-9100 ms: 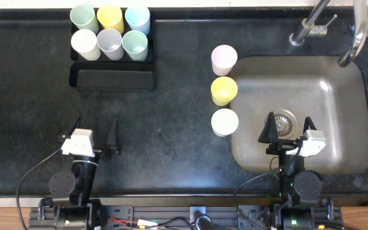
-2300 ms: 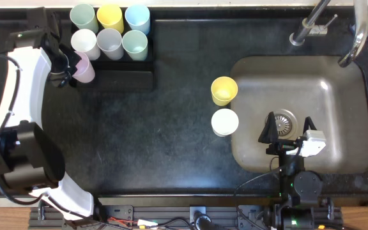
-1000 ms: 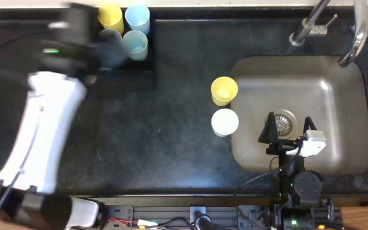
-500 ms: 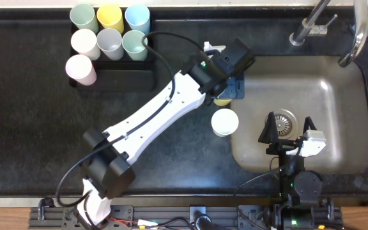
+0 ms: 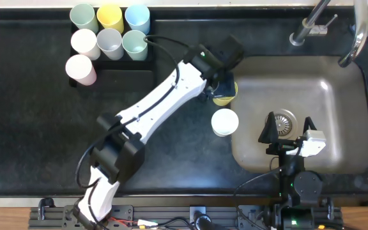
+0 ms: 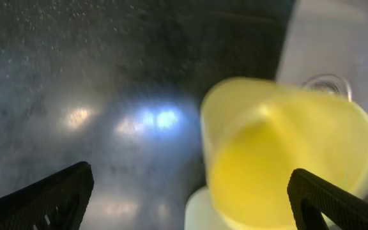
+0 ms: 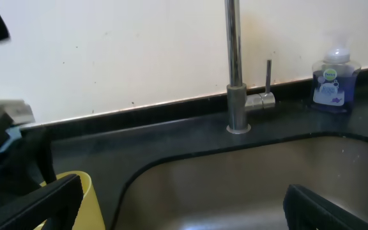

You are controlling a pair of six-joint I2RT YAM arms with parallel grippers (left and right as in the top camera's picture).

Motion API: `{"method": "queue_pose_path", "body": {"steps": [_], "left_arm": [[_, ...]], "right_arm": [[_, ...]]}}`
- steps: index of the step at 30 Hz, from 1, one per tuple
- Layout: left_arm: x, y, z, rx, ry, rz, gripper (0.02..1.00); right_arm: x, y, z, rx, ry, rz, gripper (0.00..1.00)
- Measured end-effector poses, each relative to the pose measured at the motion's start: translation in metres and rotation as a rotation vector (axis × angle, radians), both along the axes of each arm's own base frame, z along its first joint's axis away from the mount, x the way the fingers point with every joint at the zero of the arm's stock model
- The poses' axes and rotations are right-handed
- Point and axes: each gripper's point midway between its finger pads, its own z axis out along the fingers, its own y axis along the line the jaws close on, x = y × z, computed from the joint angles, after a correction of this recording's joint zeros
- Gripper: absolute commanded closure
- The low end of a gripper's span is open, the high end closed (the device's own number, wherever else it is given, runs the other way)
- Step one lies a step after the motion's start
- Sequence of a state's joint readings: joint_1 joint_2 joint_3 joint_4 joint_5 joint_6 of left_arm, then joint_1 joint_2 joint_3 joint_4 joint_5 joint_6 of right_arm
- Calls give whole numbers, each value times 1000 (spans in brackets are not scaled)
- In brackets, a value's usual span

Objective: Store Cups

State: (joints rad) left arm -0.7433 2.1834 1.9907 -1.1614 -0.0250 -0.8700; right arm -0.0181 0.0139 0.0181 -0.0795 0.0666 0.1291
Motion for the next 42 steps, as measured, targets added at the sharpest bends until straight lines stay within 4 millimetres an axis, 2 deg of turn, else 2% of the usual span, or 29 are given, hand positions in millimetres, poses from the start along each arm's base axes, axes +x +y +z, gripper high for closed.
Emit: {"method": "queue_pose_path", "body": {"steps": [2, 3, 5, 6, 7, 13, 16, 19, 21, 23, 25, 28, 30, 31, 32, 35, 37, 40, 42], "left_arm": [[4, 3, -6, 2, 13, 12, 20], [5, 5, -8, 4, 17, 18, 84], [7, 7, -10, 2, 25, 29, 656], [6, 7, -11, -1, 28, 34, 869], [6, 6, -11, -2, 30, 35, 982], [11, -1, -9, -39, 15, 33, 982], [17, 4, -8, -42, 12, 52, 982], [30, 23, 2, -48, -2, 98, 982], [38, 50, 19, -47, -12, 153, 982], [46, 86, 45, -50, -31, 226, 982], [47, 134, 75, -46, -43, 320, 982], [39, 223, 116, -17, -61, 505, 982], [31, 264, 125, 15, -51, 599, 982], [30, 278, 126, 26, -50, 632, 982], [35, 303, 124, 39, -65, 693, 982], [44, 326, 108, 46, -73, 750, 982], [45, 337, 90, 50, -54, 780, 982], [45, 344, 74, 48, -33, 800, 982], [47, 343, 73, 36, -36, 798, 982]], "right_arm": [[0, 0, 0, 0, 0, 0, 3], [0, 0, 0, 0, 0, 0, 7], [0, 0, 0, 0, 0, 0, 5], [0, 0, 0, 0, 0, 0, 5], [0, 0, 0, 0, 0, 0, 3], [0, 0, 0, 0, -1, 0, 3], [0, 0, 0, 0, 0, 0, 3], [0, 0, 0, 0, 0, 0, 5], [0, 0, 0, 0, 0, 0, 5], [0, 0, 0, 0, 0, 0, 3], [0, 0, 0, 0, 0, 0, 3], [0, 0, 0, 0, 0, 0, 3], [0, 0, 0, 0, 0, 0, 3], [0, 0, 0, 0, 0, 0, 3], [0, 0, 0, 0, 0, 0, 3], [0, 0, 0, 0, 0, 0, 3], [0, 0, 0, 0, 0, 0, 3], [0, 0, 0, 0, 0, 0, 3], [0, 0, 0, 0, 0, 0, 3]]}}
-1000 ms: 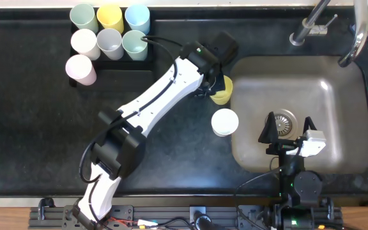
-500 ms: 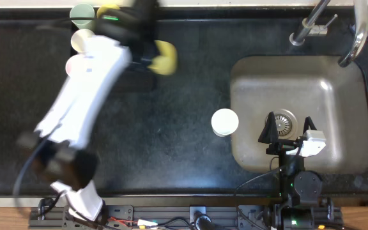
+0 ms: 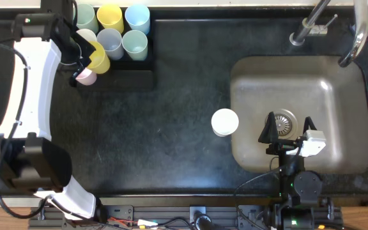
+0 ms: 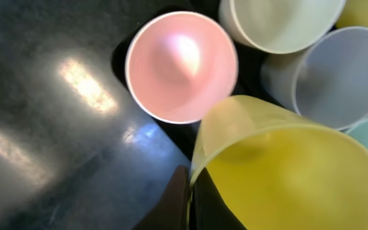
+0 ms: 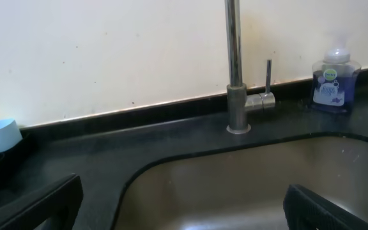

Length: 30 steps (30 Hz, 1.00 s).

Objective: Store Cups

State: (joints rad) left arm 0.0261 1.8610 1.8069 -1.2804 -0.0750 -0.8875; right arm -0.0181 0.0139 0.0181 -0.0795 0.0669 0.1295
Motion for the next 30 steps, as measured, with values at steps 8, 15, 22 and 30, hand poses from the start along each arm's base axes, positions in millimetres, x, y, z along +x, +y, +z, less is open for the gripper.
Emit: {"method": "queue_pose_path", "body": {"steps": [8, 15, 22, 30], "left_arm": [[5, -13, -5, 0, -15, -31, 982], [9, -20, -9, 2, -28, -48, 982], [4, -20, -47, 2, 5, -35, 982], [9, -20, -50, 3, -6, -28, 982]], "right_arm": [[0, 0, 0, 0, 0, 0, 3], [0, 0, 0, 0, 0, 0, 3], [0, 0, 0, 0, 0, 0, 3], [0, 0, 0, 0, 0, 0, 3]]}}
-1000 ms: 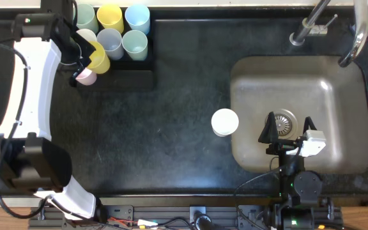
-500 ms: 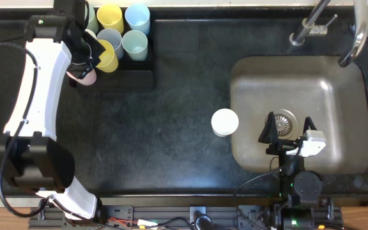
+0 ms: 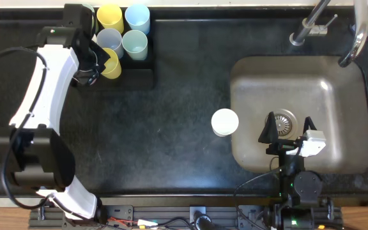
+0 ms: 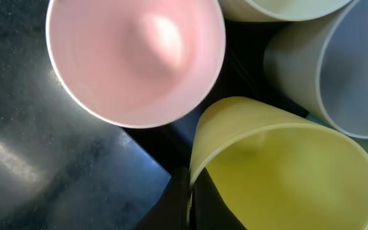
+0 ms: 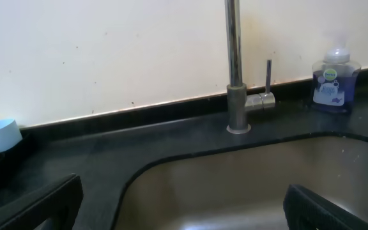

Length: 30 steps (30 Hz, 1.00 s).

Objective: Store Cups

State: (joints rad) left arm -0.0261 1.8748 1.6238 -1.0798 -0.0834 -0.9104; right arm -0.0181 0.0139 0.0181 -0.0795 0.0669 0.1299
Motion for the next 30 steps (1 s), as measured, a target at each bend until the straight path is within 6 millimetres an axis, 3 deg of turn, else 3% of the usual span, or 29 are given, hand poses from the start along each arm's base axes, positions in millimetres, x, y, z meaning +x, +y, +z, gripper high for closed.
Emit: {"method": "queue_pose_path", "body": {"steps": [8, 22, 24, 26, 27, 28, 30], "left_arm": [[0, 0, -21, 1, 53, 0, 982], [-1, 1, -30, 9, 81, 1, 980], [-1, 1, -30, 10, 80, 1, 864], [-1, 1, -30, 13, 80, 0, 592], [-1, 0, -30, 13, 79, -2, 73], [-1, -1, -31, 13, 83, -1, 18], [-1, -1, -35, 13, 92, -2, 18]], "right_arm": [[0, 0, 0, -1, -1, 0, 3], [0, 0, 0, 0, 0, 0, 3], [0, 0, 0, 0, 0, 0, 3], [0, 0, 0, 0, 0, 0, 3], [0, 0, 0, 0, 0, 0, 3], [0, 0, 0, 0, 0, 0, 3], [0, 0, 0, 0, -1, 0, 3]]}}
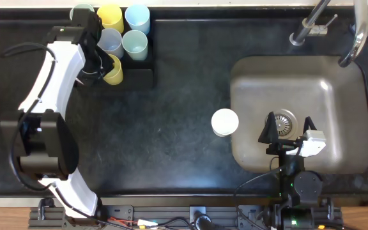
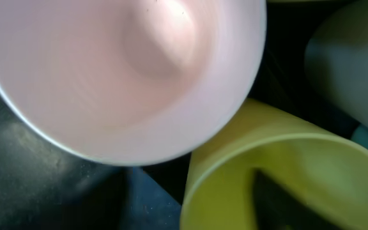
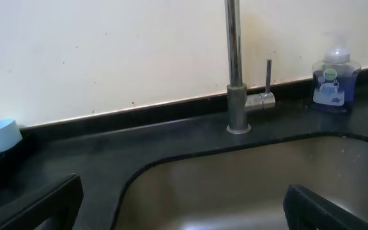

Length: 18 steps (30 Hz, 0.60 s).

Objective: Store Cups

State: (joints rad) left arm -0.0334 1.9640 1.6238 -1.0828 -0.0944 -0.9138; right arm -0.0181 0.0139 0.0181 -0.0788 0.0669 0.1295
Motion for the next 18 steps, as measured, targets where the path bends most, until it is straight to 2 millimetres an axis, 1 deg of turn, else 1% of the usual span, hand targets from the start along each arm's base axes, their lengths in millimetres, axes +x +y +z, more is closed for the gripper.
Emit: {"method": "queue_pose_path", "body": {"steps": [4, 6, 8, 10, 12, 17, 18], "left_arm": [[-2, 0, -2, 1, 13, 1, 20], [-5, 0, 2, 1, 16, 1, 20], [-9, 2, 14, 8, -1, 0, 18], [-13, 4, 37, 20, -48, -11, 20], [-20, 6, 70, 32, -117, -32, 20], [-61, 9, 167, 76, -351, -110, 20], [-72, 9, 180, 91, -407, -135, 20]], "right_arm": [[0, 0, 0, 0, 0, 0, 5], [0, 0, 0, 0, 1, 0, 5], [0, 0, 0, 0, 1, 0, 3], [0, 0, 0, 0, 1, 0, 5], [0, 0, 0, 0, 1, 0, 3], [0, 0, 0, 0, 0, 0, 5], [0, 0, 0, 0, 0, 0, 3]]}}
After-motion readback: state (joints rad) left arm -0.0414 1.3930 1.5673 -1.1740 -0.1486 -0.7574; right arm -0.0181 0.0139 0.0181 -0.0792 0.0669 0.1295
